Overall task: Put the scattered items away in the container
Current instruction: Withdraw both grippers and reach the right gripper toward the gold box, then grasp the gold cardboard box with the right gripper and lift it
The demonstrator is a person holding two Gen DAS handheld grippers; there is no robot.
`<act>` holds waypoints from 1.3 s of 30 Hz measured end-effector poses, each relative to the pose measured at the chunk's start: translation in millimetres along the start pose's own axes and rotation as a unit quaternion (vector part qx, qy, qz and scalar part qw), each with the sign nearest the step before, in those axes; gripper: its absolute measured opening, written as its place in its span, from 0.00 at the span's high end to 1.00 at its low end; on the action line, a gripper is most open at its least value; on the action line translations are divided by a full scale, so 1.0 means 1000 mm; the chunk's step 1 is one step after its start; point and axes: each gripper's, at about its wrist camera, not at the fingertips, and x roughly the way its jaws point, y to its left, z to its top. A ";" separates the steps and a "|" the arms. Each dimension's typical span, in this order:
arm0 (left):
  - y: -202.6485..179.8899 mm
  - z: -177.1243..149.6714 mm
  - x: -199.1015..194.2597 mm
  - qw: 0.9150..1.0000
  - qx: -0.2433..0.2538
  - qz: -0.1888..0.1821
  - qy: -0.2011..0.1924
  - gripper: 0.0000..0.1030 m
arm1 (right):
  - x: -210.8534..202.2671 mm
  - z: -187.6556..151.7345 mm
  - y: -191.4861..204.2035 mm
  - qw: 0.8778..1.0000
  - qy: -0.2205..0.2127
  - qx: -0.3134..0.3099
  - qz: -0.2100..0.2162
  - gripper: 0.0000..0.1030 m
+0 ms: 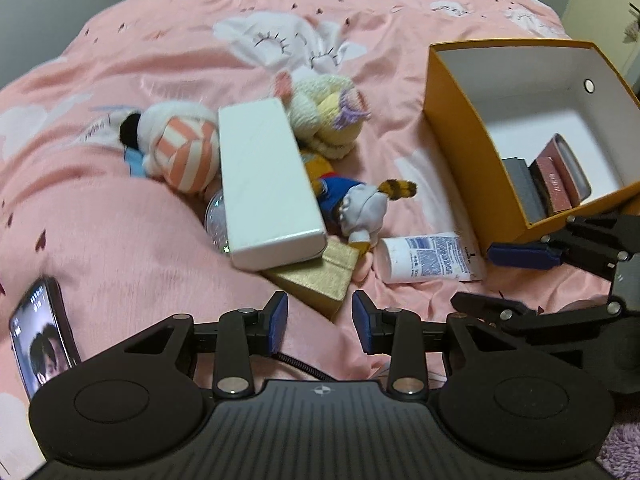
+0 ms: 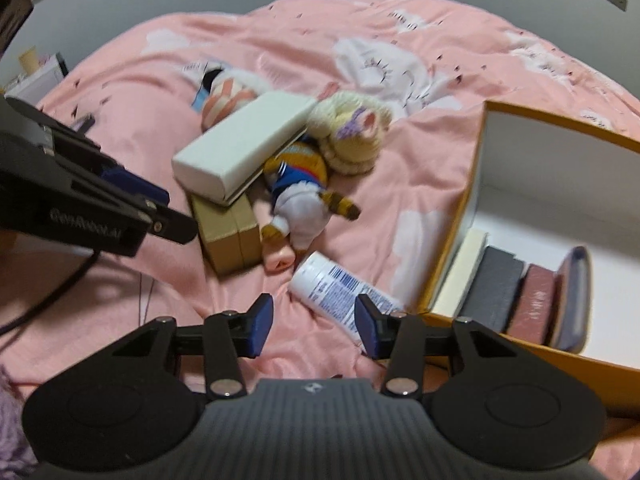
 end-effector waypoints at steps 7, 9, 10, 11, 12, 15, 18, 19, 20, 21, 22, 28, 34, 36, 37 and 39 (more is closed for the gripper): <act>0.008 0.003 0.008 0.999 -0.027 -0.023 0.005 0.46 | 0.016 0.005 0.001 1.000 0.016 -0.014 0.022 0.53; 0.008 0.004 0.011 0.999 -0.030 -0.018 0.009 0.46 | 0.020 0.009 0.002 0.999 0.015 -0.021 0.029 0.53; 0.009 0.005 0.012 0.999 -0.033 -0.017 0.010 0.46 | 0.022 0.011 0.003 0.999 0.016 -0.024 0.033 0.53; 0.010 0.005 0.013 0.999 -0.037 -0.018 0.011 0.46 | 0.024 0.013 0.003 0.999 0.017 -0.026 0.036 0.53; 0.011 0.006 0.014 0.999 -0.041 -0.019 0.009 0.46 | 0.026 0.014 0.004 0.999 0.019 -0.028 0.040 0.53; 0.016 0.008 0.016 0.999 -0.053 -0.014 0.002 0.46 | 0.031 0.018 0.004 0.998 0.020 -0.029 0.055 0.53; 0.019 0.010 0.013 0.999 -0.048 -0.007 -0.001 0.46 | 0.033 0.024 0.007 0.996 0.015 -0.042 0.073 0.53; 0.021 0.010 0.011 0.999 -0.046 -0.005 -0.003 0.46 | 0.033 0.026 0.009 0.996 0.013 -0.047 0.078 0.53; 0.022 0.011 0.009 0.999 -0.046 -0.002 -0.006 0.46 | 0.034 0.029 0.012 0.995 0.010 -0.053 0.084 0.53; 0.025 0.012 0.008 0.999 -0.047 0.000 -0.009 0.46 | 0.036 0.032 0.014 0.994 0.006 -0.057 0.090 0.53; 0.027 0.014 0.007 0.999 -0.047 0.001 -0.010 0.46 | 0.037 0.035 0.017 0.993 0.004 -0.062 0.098 0.53; 0.037 0.021 0.007 0.999 -0.047 -0.011 -0.013 0.46 | 0.046 0.056 0.030 0.989 -0.006 -0.081 0.121 0.53; 0.039 0.030 0.015 0.999 -0.043 -0.027 -0.011 0.45 | 0.058 0.064 0.034 0.988 0.006 -0.090 0.122 0.48; 0.038 0.032 0.017 0.999 -0.041 -0.035 -0.011 0.45 | 0.062 0.066 0.036 0.988 0.009 -0.092 0.120 0.48; 0.039 0.032 0.018 0.998 -0.042 -0.038 -0.011 0.45 | 0.065 0.067 0.036 0.989 0.013 -0.091 0.120 0.48; 0.039 0.034 0.020 0.998 -0.044 -0.044 -0.011 0.45 | 0.072 0.069 0.035 0.989 0.020 -0.086 0.119 0.48</act>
